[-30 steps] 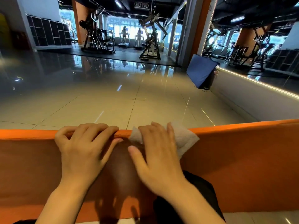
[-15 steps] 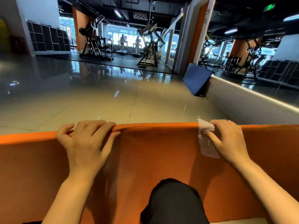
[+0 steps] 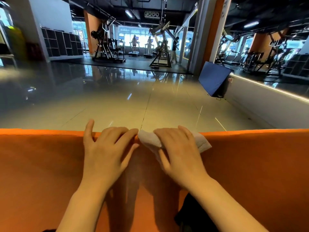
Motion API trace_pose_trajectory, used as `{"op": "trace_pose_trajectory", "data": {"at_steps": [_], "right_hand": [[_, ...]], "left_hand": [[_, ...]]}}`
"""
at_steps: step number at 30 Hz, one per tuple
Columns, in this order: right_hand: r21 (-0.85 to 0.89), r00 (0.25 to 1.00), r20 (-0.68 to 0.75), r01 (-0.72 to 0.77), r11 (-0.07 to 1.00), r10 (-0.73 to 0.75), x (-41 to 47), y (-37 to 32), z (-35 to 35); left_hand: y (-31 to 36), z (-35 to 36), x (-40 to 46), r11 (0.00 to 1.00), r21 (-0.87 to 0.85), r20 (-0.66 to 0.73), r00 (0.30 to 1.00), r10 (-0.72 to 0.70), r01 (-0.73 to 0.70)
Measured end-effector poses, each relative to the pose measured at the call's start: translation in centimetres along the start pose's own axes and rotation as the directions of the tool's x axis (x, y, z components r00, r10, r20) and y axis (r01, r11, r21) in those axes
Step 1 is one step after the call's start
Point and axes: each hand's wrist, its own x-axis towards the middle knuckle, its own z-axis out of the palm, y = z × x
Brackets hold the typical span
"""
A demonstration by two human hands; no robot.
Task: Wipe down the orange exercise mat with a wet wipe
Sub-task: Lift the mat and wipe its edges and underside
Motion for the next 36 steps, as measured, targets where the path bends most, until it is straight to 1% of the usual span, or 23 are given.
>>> {"op": "trace_pose_trajectory", "data": {"at_steps": [1, 2, 5, 7, 9, 12, 13, 15, 17, 19, 20, 21, 23, 25, 27, 29, 33, 36], "right_hand": [[-0.040, 1.000, 0.014, 0.024, 0.999, -0.024, -0.8, 1.1, -0.6], [-0.071, 1.000, 0.024, 0.014, 0.997, -0.012, -1.6, 2.4, -1.3], [-0.183, 0.990, 0.005, -0.136, 0.974, 0.139, -4.5, 7.5, -4.2], [-0.249, 0.966, 0.038, -0.239, 0.938, 0.256, -6.3, 10.5, -6.2], [-0.230, 0.941, 0.071, -0.308, 0.923, 0.331, -7.1, 11.8, -6.9], [-0.137, 0.925, -0.006, -0.378, 0.916, 0.381, -6.5, 9.9, -5.8], [-0.102, 0.927, -0.025, -0.375, 0.921, 0.374, -6.0, 8.6, -5.3], [-0.045, 0.953, -0.037, -0.303, 0.952, 0.302, -4.7, 5.1, -4.1], [0.002, 0.982, -0.035, -0.188, 0.982, 0.188, -3.4, 1.0, -2.4], [0.015, 0.997, 0.014, -0.079, 0.997, 0.079, -2.4, -2.8, -0.7], [-0.009, 0.999, 0.045, -0.030, 1.000, 0.030, -2.1, -4.0, -0.2], [-0.042, 0.997, 0.070, 0.015, 0.999, -0.012, -1.9, -4.5, 0.0], [-0.091, 0.992, 0.107, 0.079, 0.993, -0.069, -1.7, -3.3, -0.4], [-0.106, 0.990, 0.115, 0.093, 0.990, -0.080, -1.9, -0.7, -1.5], [-0.105, 0.994, 0.109, 0.040, 0.994, -0.029, -2.7, 2.2, -2.6], [-0.173, 0.992, 0.113, -0.040, 0.984, 0.061, -3.9, 5.3, -3.9], [-0.311, 0.964, 0.096, -0.206, 0.928, 0.246, -6.6, 11.3, -6.9], [-0.322, 0.941, 0.073, -0.291, 0.901, 0.330, -7.6, 13.2, -8.1]], "left_hand": [[-0.1, -0.1, -0.2, 0.999, 0.007, -0.019, 0.999, 0.034, -0.034], [-0.1, -0.2, -0.3, 0.998, 0.002, -0.034, 0.998, 0.059, -0.059], [0.3, -0.1, -0.7, 0.997, -0.026, -0.061, 0.995, 0.077, -0.078], [0.8, -0.1, -0.9, 0.996, -0.045, -0.076, 0.994, 0.074, -0.078], [1.2, -0.2, -1.1, 0.995, -0.053, -0.086, 0.993, 0.078, -0.082], [1.7, -0.5, -1.5, 0.997, -0.045, -0.089, 0.994, 0.065, -0.069], [1.8, -0.6, -1.6, 0.997, -0.046, -0.092, 0.994, 0.051, -0.055], [2.0, -0.8, -1.5, 0.998, -0.057, -0.092, 0.995, 0.026, -0.031], [2.0, -1.1, -1.4, 0.997, -0.067, -0.090, 0.996, 0.016, -0.022], [1.9, -1.3, -1.4, 0.997, -0.070, -0.080, 0.997, 0.021, -0.027], [1.7, -1.4, -1.3, 0.997, -0.070, -0.074, 0.997, 0.020, -0.025], [1.6, -1.4, -1.2, 0.997, -0.073, -0.069, 0.997, 0.015, -0.020], [1.4, -1.3, -1.0, 0.996, -0.086, -0.053, 0.999, -0.003, -0.002], [1.3, -1.1, -0.9, 0.996, -0.089, -0.037, 0.999, -0.013, 0.009], [1.2, -1.0, -0.9, 0.996, -0.094, -0.028, 1.000, -0.011, 0.008], [1.1, -1.0, -0.9, 0.994, -0.112, -0.019, 1.000, -0.006, 0.004], [1.2, -1.1, -0.8, 0.992, -0.126, -0.018, 1.000, 0.008, -0.010], [1.3, -1.1, -0.7, 0.992, -0.127, -0.030, 1.000, -0.002, -0.001]]}}
